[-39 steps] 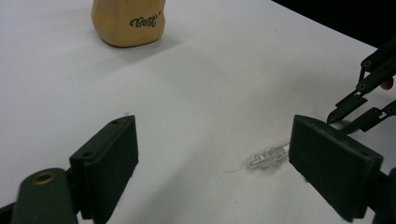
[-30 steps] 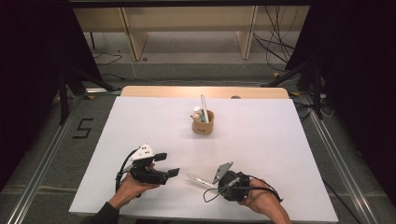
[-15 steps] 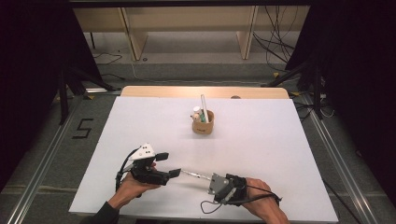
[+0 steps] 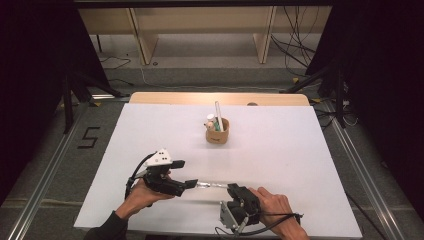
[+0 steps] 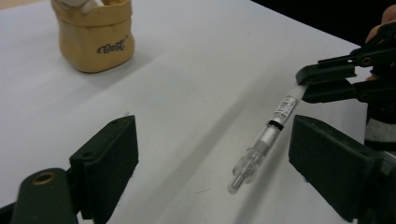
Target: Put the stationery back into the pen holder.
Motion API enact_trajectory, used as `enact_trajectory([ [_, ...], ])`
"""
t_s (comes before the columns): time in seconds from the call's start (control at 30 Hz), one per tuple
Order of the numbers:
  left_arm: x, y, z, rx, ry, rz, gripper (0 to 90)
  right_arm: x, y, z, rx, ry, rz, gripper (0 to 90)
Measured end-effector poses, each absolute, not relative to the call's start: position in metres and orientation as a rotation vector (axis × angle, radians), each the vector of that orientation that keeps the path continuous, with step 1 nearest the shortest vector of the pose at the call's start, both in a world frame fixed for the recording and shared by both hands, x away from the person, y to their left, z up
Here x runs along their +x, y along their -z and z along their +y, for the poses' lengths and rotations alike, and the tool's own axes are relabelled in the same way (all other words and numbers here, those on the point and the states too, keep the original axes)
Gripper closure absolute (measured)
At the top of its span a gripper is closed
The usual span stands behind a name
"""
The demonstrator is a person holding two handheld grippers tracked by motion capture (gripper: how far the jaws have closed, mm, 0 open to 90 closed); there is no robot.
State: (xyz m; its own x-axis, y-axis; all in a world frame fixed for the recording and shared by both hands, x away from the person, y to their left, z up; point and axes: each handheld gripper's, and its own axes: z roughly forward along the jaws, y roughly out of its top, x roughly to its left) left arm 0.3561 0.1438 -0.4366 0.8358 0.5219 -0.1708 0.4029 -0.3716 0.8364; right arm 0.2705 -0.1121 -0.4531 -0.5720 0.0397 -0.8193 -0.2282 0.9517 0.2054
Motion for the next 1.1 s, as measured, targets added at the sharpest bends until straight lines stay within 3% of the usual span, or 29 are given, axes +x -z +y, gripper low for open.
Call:
enact_trajectory([
  [0.6, 0.365, 0.413, 0.088, 2.381, -0.084, 0.399, 17.5, 0.262, 0.461, -0.107, -0.285, -0.282, 2.053, 81.1],
  [1.1, 0.373, 0.412, 0.053, 2.596, -0.017, 0.232, 31.6, 0.260, 0.465, -0.106, -0.317, -0.262, 2.047, 81.1],
])
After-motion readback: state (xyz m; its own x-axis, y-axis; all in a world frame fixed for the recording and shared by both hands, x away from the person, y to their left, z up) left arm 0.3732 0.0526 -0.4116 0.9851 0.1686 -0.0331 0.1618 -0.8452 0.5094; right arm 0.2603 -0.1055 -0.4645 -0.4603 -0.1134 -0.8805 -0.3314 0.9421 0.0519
